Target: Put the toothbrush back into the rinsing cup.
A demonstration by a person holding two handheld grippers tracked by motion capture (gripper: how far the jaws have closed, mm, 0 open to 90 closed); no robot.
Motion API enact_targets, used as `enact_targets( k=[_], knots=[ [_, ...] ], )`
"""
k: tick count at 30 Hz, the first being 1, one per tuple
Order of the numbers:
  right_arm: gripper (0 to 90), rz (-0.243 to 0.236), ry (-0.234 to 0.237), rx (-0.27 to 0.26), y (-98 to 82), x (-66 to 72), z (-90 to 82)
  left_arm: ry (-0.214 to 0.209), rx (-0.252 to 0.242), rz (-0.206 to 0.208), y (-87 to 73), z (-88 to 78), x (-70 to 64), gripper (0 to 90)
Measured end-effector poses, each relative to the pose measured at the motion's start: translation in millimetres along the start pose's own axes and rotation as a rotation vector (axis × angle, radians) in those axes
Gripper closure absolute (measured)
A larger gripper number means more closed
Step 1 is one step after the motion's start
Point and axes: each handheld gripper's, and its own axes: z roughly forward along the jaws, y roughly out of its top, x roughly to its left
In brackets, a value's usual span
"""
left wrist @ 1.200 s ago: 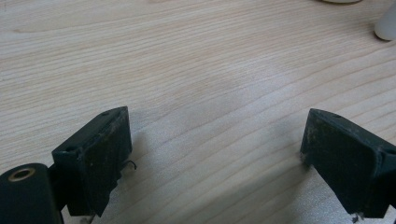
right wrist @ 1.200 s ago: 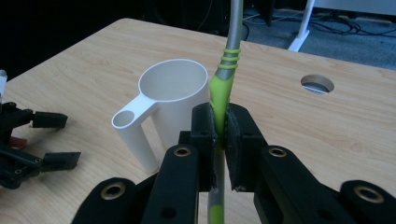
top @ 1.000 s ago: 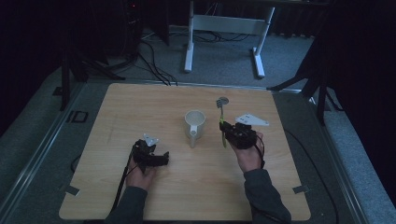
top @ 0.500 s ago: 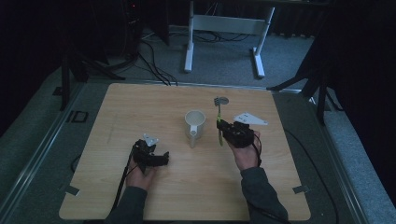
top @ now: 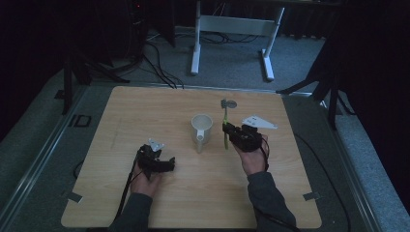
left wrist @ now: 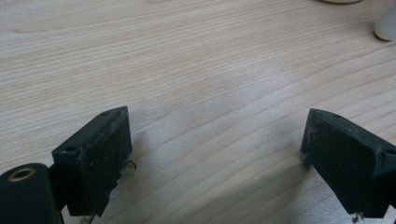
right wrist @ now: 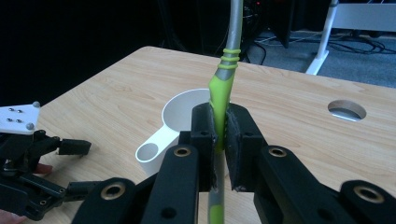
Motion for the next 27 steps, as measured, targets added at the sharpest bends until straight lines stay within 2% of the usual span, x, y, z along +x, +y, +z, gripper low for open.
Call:
enact_targets(
  k=[27],
  knots=[
    [82.3, -0.043, -0.002, -0.044, 7.1, 5.1, 5.3, 0.000, -0.001, -0.001, 0.0, 0.0, -0.1, 9.1]
  ],
)
